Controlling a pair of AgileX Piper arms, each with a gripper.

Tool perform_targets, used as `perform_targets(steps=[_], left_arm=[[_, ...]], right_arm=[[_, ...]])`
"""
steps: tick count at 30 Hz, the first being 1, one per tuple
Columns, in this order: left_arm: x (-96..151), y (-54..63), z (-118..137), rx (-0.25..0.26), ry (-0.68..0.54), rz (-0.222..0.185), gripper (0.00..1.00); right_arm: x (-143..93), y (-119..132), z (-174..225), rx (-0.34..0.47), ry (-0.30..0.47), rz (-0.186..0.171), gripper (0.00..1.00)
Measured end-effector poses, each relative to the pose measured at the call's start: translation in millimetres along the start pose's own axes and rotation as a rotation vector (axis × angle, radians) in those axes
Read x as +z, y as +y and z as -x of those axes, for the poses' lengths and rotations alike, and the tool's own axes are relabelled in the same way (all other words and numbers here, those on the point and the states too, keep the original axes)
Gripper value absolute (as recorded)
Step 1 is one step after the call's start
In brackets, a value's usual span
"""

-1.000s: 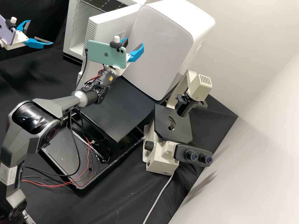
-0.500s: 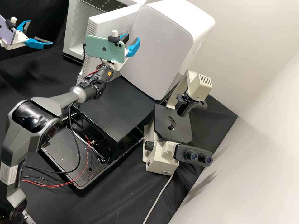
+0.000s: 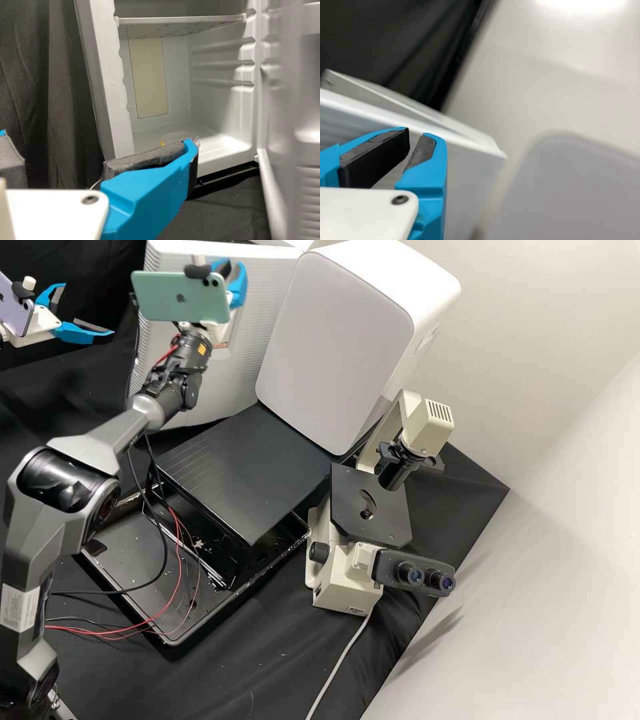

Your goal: Close the incubator door

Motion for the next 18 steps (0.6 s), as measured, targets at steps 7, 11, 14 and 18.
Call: perform_targets(steps=[7,11,14,18], left_arm=[[0.0,0.0,0.0,0.000,0.000,0.000,1.00],[0.0,0.0,0.0,0.000,0.000,0.000,1.00],[0.0,0.0,0.0,0.000,0.000,0.000,1.00],[0.0,0.0,0.0,0.000,0.000,0.000,1.00]], right_arm=[[3.5,0.5,-1.4,0.003,-0.004,-0.031,0.00],[5.8,-2.5,-2.0,-0.003,-0.008,-0.045,0.00],[6.3,-3.6,-2.3,-0.005,-0.009,-0.046,0.00],[6.9,-4.8,-2.5,-0.007,-0.010,-0.046,0.00]])
